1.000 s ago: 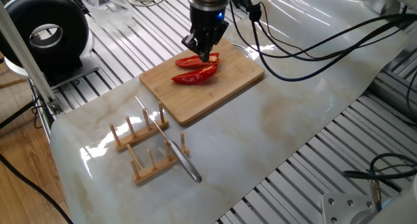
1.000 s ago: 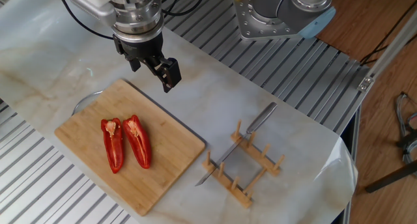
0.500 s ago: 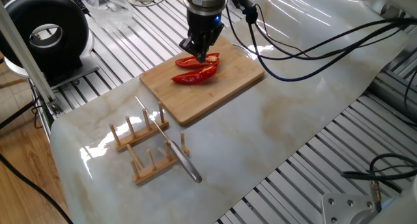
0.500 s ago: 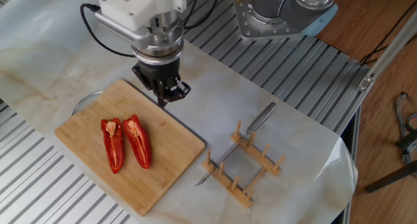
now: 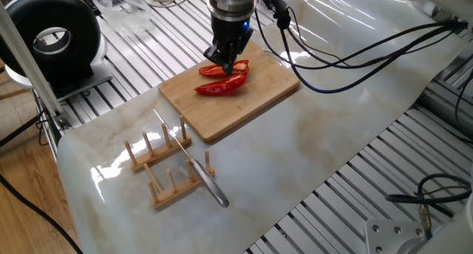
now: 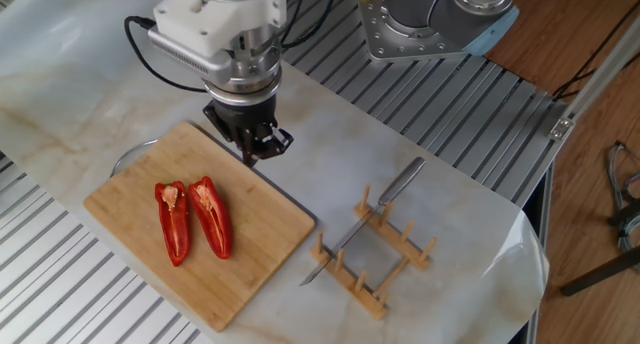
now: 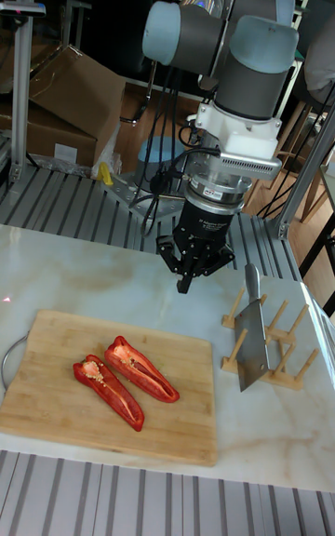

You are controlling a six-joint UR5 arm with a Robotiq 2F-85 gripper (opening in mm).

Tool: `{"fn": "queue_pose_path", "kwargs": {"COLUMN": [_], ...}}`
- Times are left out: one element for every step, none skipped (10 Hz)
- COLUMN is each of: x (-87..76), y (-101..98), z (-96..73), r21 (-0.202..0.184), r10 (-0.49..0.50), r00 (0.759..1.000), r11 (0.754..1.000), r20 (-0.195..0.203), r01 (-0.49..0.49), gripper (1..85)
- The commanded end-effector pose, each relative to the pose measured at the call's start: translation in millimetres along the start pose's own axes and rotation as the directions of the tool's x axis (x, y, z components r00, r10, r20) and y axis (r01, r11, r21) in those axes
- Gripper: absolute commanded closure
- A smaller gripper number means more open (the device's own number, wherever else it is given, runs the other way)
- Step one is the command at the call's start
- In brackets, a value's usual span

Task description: Chop the chili peppers

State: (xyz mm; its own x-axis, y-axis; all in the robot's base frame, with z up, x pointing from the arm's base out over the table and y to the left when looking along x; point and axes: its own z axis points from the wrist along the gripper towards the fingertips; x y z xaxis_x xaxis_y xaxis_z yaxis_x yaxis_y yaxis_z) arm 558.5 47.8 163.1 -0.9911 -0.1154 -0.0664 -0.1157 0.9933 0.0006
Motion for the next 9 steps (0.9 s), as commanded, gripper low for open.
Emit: {"fn": "queue_pose_path", "kwargs": {"x": [13.9,22.2,23.3,23.2,22.2,21.7,18.6,14.2,8.4], "y": [-2.3,-21.4,-34.5,-26.5,-17.8,-21.5,-16.4,-10.4,-3.6], "z": [-3.7,-4.8,-6.1,-5.3,-4.6,-4.8,-2.4,-0.2,0.9], "r21": [-0.008,0.061,0.108,0.078,0.047,0.062,0.070,0.075,0.077], "r10": [-0.032,-0.067,-0.102,-0.092,-0.070,-0.055,-0.035,-0.020,-0.004], "r00": [0.999,0.995,0.990,0.992,0.994,0.995,0.997,0.997,0.997], "r11": [0.999,0.996,0.988,0.992,0.996,0.996,0.997,0.997,0.997], "r20": [-0.044,-0.080,-0.092,-0.088,-0.079,-0.078,-0.076,-0.074,-0.071], "r01": [0.032,0.072,0.112,0.099,0.074,0.060,0.040,0.025,0.010], "gripper": [84.3,84.3,84.3,84.3,84.3,84.3,84.3,84.3,84.3]}}
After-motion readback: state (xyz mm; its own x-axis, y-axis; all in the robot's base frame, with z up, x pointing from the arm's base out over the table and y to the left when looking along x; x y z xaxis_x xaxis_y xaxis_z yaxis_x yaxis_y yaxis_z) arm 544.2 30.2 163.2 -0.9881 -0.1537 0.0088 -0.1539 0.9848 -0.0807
